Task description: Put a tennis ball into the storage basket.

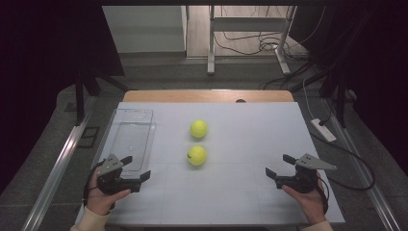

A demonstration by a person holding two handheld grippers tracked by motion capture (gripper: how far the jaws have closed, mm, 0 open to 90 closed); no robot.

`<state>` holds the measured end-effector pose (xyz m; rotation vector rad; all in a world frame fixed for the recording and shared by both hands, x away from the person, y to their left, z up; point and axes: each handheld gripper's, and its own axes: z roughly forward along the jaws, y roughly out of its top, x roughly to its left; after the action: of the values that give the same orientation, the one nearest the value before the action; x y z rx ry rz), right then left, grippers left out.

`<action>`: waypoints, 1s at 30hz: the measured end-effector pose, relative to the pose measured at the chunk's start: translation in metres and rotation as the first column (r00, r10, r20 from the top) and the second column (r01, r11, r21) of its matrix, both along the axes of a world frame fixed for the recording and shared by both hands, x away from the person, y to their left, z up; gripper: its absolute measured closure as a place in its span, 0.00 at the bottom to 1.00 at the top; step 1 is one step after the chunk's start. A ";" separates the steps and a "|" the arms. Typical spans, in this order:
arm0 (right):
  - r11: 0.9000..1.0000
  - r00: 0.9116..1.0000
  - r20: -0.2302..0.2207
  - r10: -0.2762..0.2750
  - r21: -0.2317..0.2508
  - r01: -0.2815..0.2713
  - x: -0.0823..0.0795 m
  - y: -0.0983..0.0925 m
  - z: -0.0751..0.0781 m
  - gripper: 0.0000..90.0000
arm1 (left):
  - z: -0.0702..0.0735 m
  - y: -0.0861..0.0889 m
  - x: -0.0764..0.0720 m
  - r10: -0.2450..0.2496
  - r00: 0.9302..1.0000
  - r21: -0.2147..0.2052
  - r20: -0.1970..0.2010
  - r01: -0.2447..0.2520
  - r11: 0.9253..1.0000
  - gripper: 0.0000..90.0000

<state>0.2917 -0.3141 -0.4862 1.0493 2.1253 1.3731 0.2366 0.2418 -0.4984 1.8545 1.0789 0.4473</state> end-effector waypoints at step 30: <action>1.000 0.999 -0.037 -0.005 0.000 0.005 -0.001 0.000 -0.011 0.12 | 0.003 -0.001 0.003 -0.010 1.000 -0.008 0.010 0.010 1.000 0.10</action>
<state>0.2903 -0.3140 -0.4974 1.0870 2.1475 1.3620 0.2393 0.2406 -0.4952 1.8486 1.0627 0.4454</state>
